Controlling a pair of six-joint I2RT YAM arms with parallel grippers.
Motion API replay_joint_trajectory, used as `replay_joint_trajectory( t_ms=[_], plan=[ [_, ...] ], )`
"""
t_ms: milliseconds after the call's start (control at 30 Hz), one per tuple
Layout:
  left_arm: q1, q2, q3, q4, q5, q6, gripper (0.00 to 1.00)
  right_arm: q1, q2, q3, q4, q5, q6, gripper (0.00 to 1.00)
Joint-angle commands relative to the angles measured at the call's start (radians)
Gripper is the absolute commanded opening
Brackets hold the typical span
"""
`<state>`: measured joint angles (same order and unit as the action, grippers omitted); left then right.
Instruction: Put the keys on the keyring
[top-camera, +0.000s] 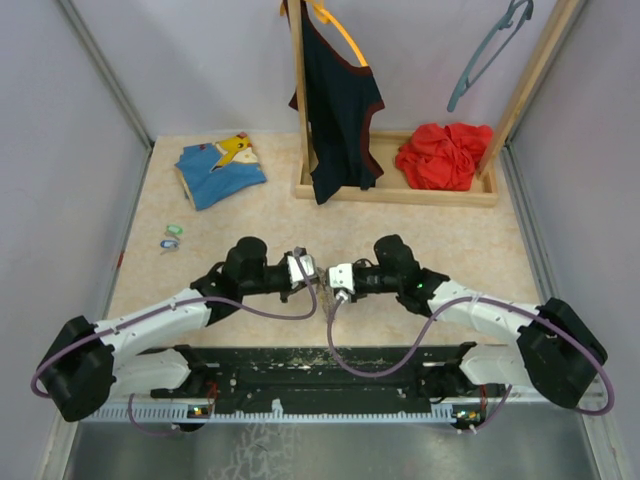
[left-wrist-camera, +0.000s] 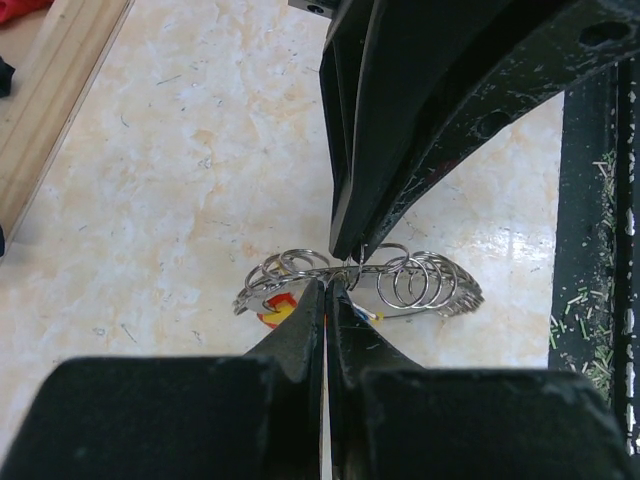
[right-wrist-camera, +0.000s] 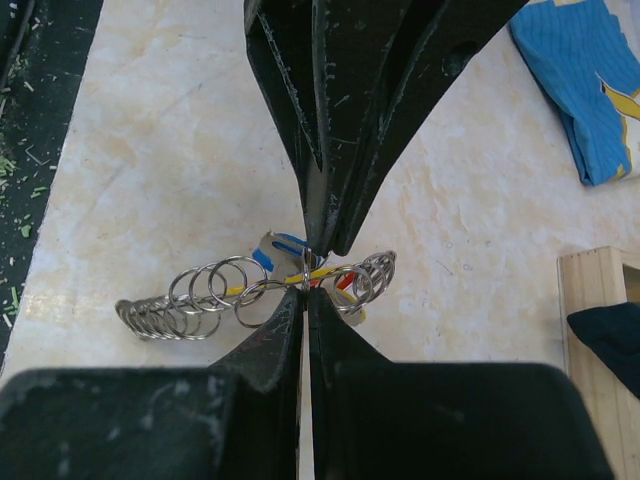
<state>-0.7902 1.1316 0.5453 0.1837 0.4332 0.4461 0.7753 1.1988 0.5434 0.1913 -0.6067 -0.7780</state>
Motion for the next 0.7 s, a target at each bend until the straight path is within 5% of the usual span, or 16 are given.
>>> replay_joint_trajectory(
  t_ms=[0, 267, 667],
  plan=[
    [0.026, 0.007, -0.011, 0.056, 0.031, -0.045, 0.0, -0.013, -0.043, 0.002, 0.096, -0.078, 0.034, 0.0],
    [0.058, -0.011, -0.075, 0.166, 0.054, -0.12, 0.02, -0.054, -0.055, -0.042, 0.221, -0.129, 0.121, 0.0],
    [0.098, -0.019, -0.19, 0.361, 0.082, -0.228, 0.26, -0.076, -0.009, -0.073, 0.371, -0.148, 0.215, 0.0]
  ],
)
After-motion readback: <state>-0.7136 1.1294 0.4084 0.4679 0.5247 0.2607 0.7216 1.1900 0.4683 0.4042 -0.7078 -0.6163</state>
